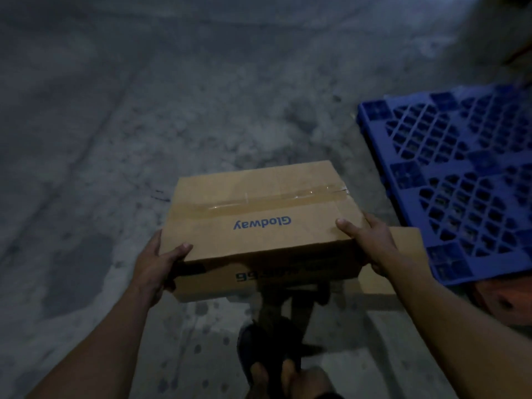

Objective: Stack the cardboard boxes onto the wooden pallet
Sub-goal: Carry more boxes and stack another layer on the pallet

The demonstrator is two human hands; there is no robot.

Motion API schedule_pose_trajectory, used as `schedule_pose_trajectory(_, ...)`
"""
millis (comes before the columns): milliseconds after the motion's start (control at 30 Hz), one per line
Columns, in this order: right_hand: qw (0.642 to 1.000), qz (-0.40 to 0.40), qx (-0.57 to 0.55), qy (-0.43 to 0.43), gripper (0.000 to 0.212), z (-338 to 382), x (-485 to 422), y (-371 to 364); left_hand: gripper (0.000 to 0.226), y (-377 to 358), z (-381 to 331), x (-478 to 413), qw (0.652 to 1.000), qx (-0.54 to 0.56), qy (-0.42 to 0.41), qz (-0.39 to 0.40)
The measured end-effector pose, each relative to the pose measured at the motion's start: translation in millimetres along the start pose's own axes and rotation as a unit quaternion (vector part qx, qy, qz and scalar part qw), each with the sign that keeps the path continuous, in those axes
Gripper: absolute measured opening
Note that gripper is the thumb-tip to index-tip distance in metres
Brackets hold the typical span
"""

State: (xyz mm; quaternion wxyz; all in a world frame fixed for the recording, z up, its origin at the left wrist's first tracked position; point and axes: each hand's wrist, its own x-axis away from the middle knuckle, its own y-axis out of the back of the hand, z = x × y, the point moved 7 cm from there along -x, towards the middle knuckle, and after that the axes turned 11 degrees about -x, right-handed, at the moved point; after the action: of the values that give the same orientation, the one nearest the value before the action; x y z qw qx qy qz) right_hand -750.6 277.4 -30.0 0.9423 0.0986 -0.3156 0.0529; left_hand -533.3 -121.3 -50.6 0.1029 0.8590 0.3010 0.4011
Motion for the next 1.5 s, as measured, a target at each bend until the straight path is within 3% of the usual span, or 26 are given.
schedule_pose_trajectory(67,0.999,0.011,-0.022,0.030,0.064,32,16,3,0.045,21,-32,37,0.999,0.011,-0.027,-0.035)
schedule_pose_trajectory(167,0.996,0.037,-0.039,0.066,0.052,70,29,8,0.051,44,-70,80,0.995,0.030,-0.068,-0.073)
schedule_pose_trajectory(267,0.987,0.098,-0.036,0.121,0.058,119,36,9,0.059,60,-99,124,0.985,0.054,-0.103,-0.127)
schedule_pose_trajectory(367,0.974,0.128,-0.021,0.187,0.059,168,43,14,0.051,62,-119,175,0.968,0.111,-0.133,-0.184)
schedule_pose_trajectory(500,0.952,0.205,-0.003,0.225,0.048,205,50,29,0.057,38,-113,247,0.942,0.165,-0.142,-0.256)
schedule_pose_trajectory(633,0.925,0.275,0.033,0.260,0.066,210,64,51,0.063,3,-83,321,0.919,0.208,-0.129,-0.310)
schedule_pose_trajectory(967,0.863,0.416,0.076,0.275,0.039,150,153,92,0.070,-69,26,491,0.864,0.275,-0.103,-0.408)
schedule_pose_trajectory(1033,0.852,0.435,0.091,0.276,0.042,127,168,105,0.074,-91,53,525,0.852,0.299,-0.093,-0.420)
schedule_pose_trajectory(1300,0.796,0.538,0.139,0.242,0.033,9,267,137,0.063,-188,195,693,0.801,0.305,0.033,-0.515)
schedule_pose_trajectory(1367,0.789,0.552,0.135,0.233,0.046,-13,289,136,0.067,-195,218,723,0.781,0.308,0.051,-0.540)
schedule_pose_trajectory(1433,0.772,0.574,0.136,0.236,0.073,-33,305,125,0.068,-199,240,750,0.762,0.318,0.077,-0.559)
schedule_pose_trajectory(1500,0.755,0.595,0.146,0.234,0.072,-47,326,111,0.068,-201,255,775,0.746,0.322,0.092,-0.575)
